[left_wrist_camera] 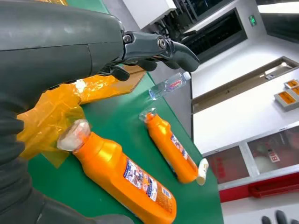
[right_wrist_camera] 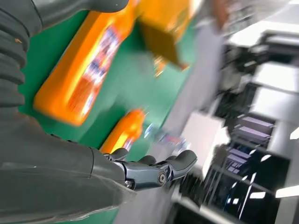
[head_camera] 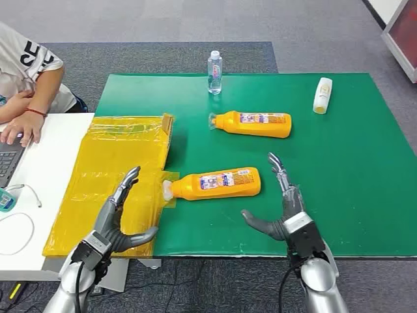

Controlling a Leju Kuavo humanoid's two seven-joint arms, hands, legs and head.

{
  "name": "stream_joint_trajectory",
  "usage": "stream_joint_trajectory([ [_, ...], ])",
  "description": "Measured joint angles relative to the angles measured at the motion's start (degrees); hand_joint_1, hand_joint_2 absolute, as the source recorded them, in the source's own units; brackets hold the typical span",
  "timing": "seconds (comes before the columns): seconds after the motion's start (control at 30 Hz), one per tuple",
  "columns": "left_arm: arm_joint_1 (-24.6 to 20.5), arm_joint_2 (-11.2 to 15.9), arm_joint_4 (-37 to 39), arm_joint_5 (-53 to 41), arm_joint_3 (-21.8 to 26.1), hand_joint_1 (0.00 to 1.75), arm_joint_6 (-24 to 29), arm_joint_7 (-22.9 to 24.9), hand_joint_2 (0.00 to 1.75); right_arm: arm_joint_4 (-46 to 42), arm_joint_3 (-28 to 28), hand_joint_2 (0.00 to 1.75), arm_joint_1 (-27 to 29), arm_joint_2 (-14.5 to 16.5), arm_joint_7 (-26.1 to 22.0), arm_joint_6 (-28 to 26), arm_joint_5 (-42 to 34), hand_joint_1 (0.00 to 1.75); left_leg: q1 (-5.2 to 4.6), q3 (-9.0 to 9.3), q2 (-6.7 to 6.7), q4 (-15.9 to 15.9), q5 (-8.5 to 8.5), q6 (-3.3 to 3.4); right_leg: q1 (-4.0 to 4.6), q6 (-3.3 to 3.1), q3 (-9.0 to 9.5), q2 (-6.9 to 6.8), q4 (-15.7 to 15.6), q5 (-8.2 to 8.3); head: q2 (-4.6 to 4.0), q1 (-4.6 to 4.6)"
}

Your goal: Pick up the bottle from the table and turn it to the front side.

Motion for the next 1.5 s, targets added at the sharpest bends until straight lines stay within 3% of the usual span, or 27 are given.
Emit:
stream_joint_trajectory([
  [0.17, -2.3, 0.0, 0.5, 0.7, -1.4, 0.0, -0.8, -0.5, 1.75, 4.5, 5.3, 1.75, -6.0, -2.2, 3.1, -3.4, 12.2, 0.0, 0.0, 0.0, 0.0, 0.0, 0.11, 0.01, 0.0, 0.01, 0.0, -0.01, 0.0, 0.1, 0.0, 0.01],
  [0.4, -4.3, 0.3, 1.7, 1.7, -2.9, 0.0, -0.9, -0.9, 1.75, 10.6, 11.6, 1.75, -12.2, -4.7, 4.6, -4.3, 15.7, 0.0, 0.0, -0.02, -0.01, 0.0, 0.15, 0.03, 0.0, 0.04, 0.01, 0.0, 0.0, 0.15, 0.0, 0.01],
  [0.57, -6.7, 0.7, 3.4, 3.9, -5.2, 0.0, -0.1, -0.9, 1.75, 20.1, 20.4, 1.75, -22.0, -6.3, 7.0, -3.6, 20.2, 0.0, 0.0, -0.02, 0.01, 0.0, 0.22, 0.02, 0.0, 0.01, -0.02, 0.0, 0.0, 0.23, 0.0, 0.0],
  [0.77, -8.0, 1.4, 4.9, 5.2, -7.2, 0.0, 0.6, -0.9, 1.75, 30.7, 29.0, 1.75, -31.7, -6.4, 8.7, -0.9, 21.1, 0.0, 0.0, -0.03, 0.0, 0.0, 0.29, 0.06, 0.01, 0.01, -0.01, -0.01, 0.0, 0.26, 0.0, 0.0],
  [1.07, -9.7, 2.1, 6.5, 6.2, -9.2, 0.0, 1.1, -0.9, 1.75, 44.2, 38.3, 1.75, -40.7, -5.4, 11.5, 3.6, 23.0, 0.0, 0.0, -0.05, 0.0, 0.0, 0.28, 0.06, 0.0, 0.02, -0.02, -0.01, 0.0, 0.26, 0.0, 0.0],
  [1.5, -10.6, 2.4, 8.6, 6.8, -10.5, 0.0, 1.9, -0.9, 1.75, 60.0, 44.3, 1.75, -47.6, -2.8, 18.5, 8.0, 25.7, 0.0, -0.01, -0.06, 0.0, 0.0, 0.28, 0.06, 0.0, 0.03, -0.03, -0.01, 0.0, 0.26, 0.0, 0.0],
])
